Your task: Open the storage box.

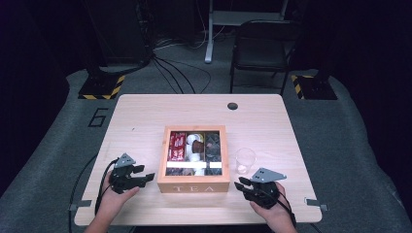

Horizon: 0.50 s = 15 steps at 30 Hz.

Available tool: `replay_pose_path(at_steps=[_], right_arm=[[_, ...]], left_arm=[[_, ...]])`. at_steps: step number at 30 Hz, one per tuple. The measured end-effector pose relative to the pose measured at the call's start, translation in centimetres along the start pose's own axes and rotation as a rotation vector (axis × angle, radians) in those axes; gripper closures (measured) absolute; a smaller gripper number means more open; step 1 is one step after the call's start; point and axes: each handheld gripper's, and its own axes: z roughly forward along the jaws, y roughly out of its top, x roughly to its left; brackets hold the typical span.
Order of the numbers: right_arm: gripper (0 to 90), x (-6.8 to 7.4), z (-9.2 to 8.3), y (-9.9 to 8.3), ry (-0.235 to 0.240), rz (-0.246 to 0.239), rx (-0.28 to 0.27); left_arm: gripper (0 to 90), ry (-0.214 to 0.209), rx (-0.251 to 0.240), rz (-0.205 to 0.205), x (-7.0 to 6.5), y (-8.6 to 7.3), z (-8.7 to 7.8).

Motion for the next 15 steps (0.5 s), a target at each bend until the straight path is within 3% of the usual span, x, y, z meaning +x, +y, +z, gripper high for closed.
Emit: replay_pose_path(at_steps=[5,15], right_arm=[[83.1,0.3,0.7,-0.3,0.029,-0.024,0.019],[84.9,0.4,1.3,-0.3,0.053,-0.010,0.020]], left_arm=[[39.5,-0.006,0.016,0.002,-0.1,0.0,0.1],[39.4,-0.009,0.014,0.008,-0.1,-0.1,0.1]])
